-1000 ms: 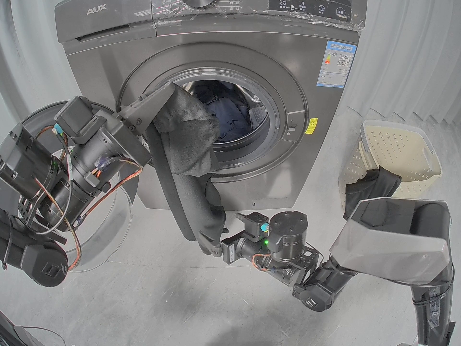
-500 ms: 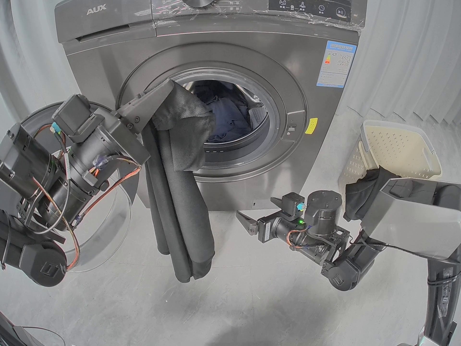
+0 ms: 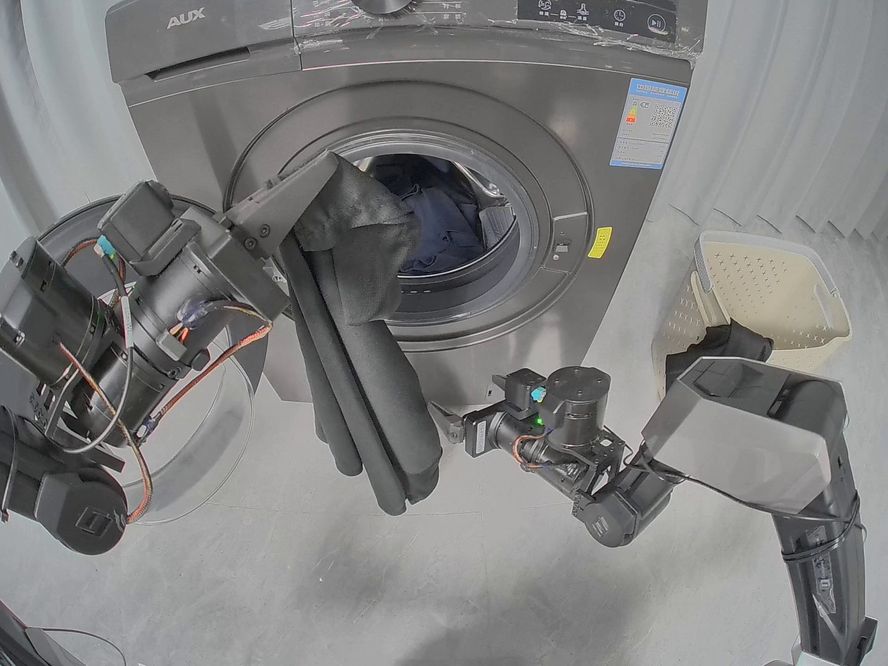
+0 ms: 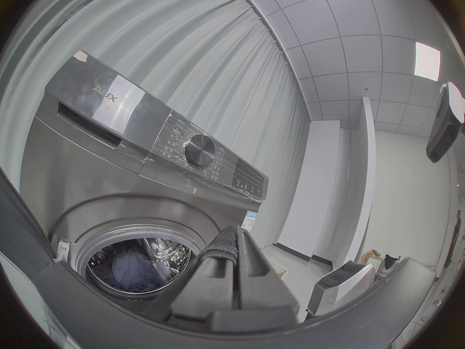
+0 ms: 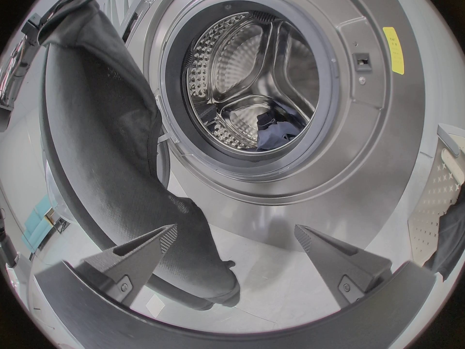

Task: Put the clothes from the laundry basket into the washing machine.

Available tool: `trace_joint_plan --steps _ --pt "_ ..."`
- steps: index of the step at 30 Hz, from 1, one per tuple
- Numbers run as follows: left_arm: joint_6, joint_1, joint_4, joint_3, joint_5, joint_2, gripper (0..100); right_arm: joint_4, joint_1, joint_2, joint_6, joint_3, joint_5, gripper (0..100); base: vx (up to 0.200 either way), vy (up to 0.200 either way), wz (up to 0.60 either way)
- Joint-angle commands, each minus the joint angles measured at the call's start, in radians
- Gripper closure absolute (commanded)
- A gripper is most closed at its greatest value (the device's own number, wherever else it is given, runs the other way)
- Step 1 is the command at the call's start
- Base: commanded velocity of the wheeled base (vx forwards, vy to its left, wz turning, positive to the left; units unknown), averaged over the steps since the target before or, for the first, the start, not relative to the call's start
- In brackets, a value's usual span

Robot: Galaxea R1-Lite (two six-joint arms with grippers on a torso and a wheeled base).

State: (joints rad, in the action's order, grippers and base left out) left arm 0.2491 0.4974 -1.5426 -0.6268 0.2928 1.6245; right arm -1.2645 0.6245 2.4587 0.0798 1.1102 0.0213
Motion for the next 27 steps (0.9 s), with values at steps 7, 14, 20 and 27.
trace_joint_plan --steps 7,14,20,27 --pt "0.022 -0.007 -0.001 -0.008 0.002 -0.008 100 -0.018 0.081 0.059 -0.003 -0.004 -0.004 0 0.000 0.000 0.00" --pt "0.024 -0.005 -0.001 -0.010 0.002 -0.011 100 -0.023 0.162 0.074 -0.002 0.023 -0.003 0 0.000 0.000 0.00" --pt "0.024 -0.007 -0.001 -0.010 0.000 -0.011 100 -0.027 0.153 0.091 0.002 0.046 -0.003 0 0.000 0.000 0.00" --pt "0.024 -0.008 -0.001 -0.010 0.000 -0.011 100 -0.047 0.130 0.086 0.002 0.030 -0.003 0 0.000 0.000 0.00"
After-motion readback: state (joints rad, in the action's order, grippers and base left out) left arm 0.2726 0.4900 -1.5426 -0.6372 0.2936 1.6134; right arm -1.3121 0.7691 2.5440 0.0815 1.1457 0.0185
